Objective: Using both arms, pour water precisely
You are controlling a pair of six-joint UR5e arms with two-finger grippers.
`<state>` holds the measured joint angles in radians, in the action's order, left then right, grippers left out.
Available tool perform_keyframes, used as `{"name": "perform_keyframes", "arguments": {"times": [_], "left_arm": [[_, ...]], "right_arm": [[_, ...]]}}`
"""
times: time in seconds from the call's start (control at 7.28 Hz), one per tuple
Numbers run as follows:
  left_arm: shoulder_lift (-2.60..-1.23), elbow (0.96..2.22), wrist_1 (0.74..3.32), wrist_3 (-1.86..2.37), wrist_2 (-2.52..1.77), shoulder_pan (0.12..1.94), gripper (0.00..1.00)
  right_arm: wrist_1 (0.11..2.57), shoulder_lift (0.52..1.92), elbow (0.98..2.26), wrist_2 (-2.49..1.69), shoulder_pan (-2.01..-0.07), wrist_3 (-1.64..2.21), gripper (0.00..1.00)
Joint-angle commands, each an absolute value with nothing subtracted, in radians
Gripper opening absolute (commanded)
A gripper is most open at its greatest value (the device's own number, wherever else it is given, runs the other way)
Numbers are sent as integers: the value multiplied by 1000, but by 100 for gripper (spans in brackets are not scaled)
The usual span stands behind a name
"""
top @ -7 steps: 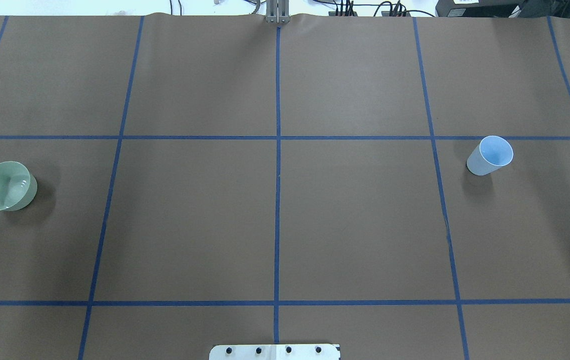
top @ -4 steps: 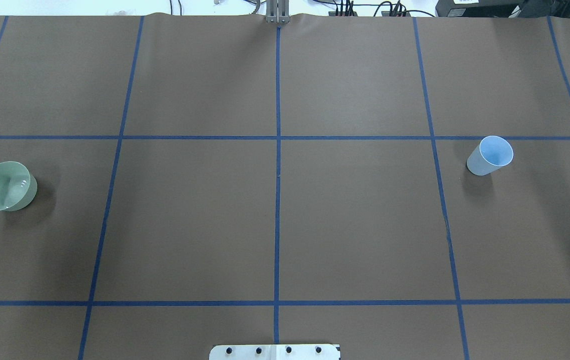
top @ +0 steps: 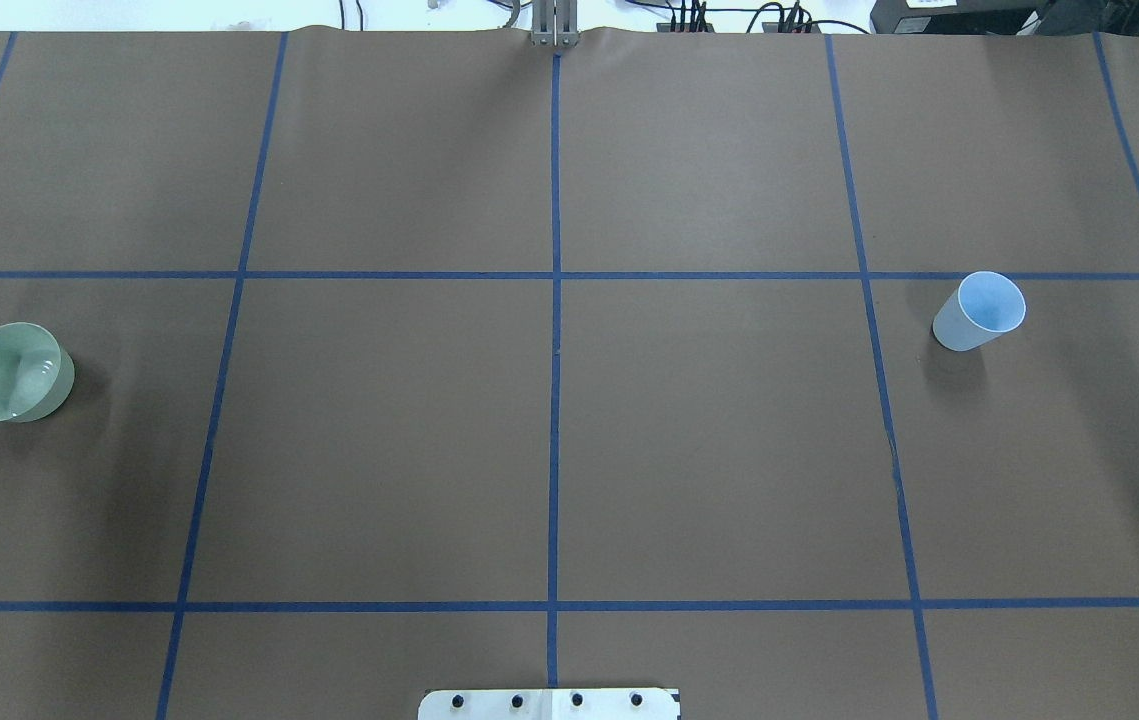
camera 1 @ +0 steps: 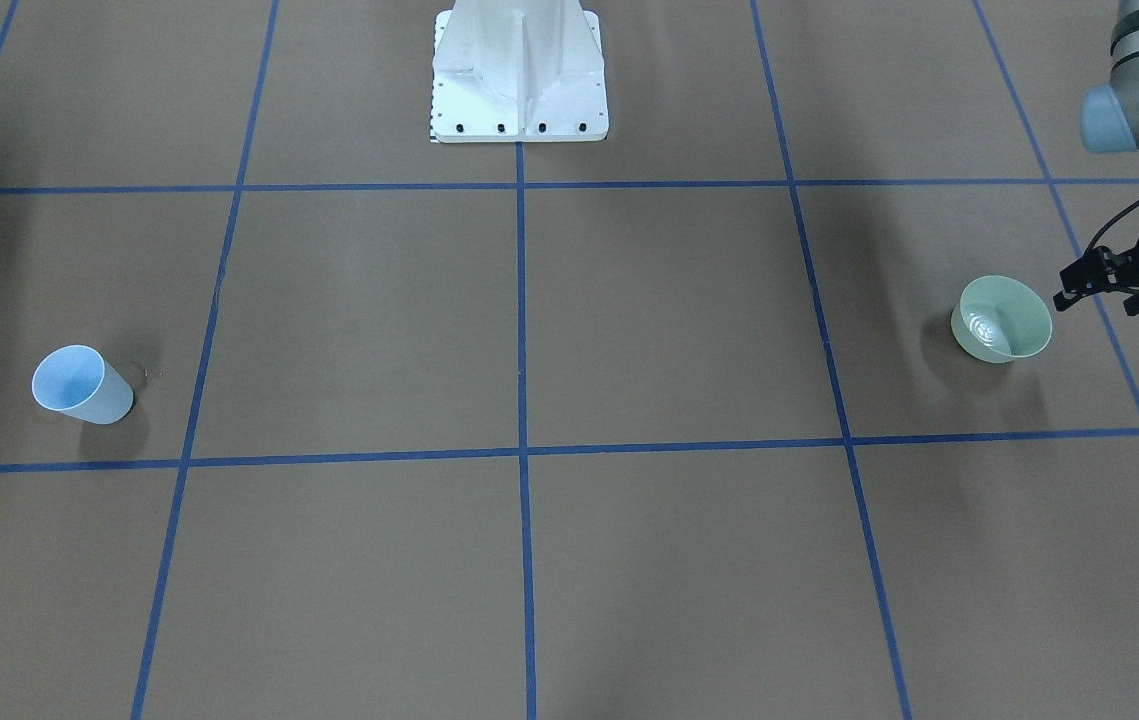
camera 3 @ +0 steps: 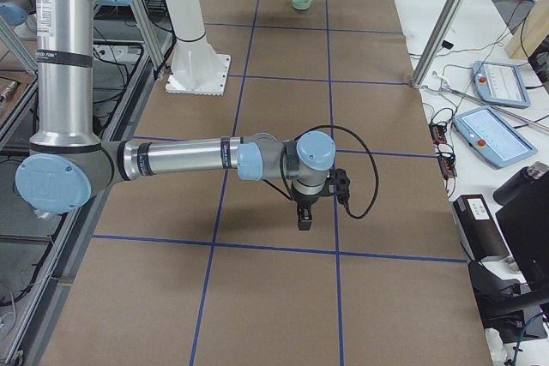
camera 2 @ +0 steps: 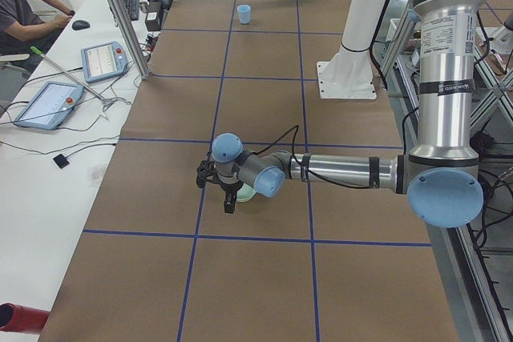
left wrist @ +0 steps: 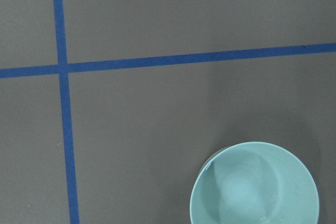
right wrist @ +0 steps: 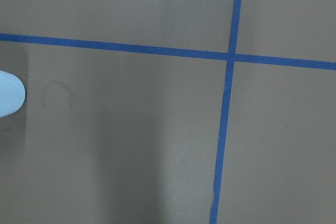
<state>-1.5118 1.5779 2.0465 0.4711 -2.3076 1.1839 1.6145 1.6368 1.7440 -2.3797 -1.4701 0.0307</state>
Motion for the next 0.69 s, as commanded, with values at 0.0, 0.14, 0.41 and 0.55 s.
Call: {"name": "perform_keyframes", "arguments": {"times": [0.0,0.14,0.41,0.55], "left_arm": [[-1516,1556,2069,476,-2307,1142,99],[-1519,1534,2083,474,-2307,1123,98],[-1519,1513,2126,476,-2310,1115,93],[-1522,1503,2126,474,-2313,1114,88]], "right_arm": [[1614,1637,1743,-2381,-1470,31,100],[1614,1637,1743,-2381,-1470,31,100],[1614,1638,1743,-2384,-1470,31,100],[1614,1638,1743,-2384,-1470,31,100]]}}
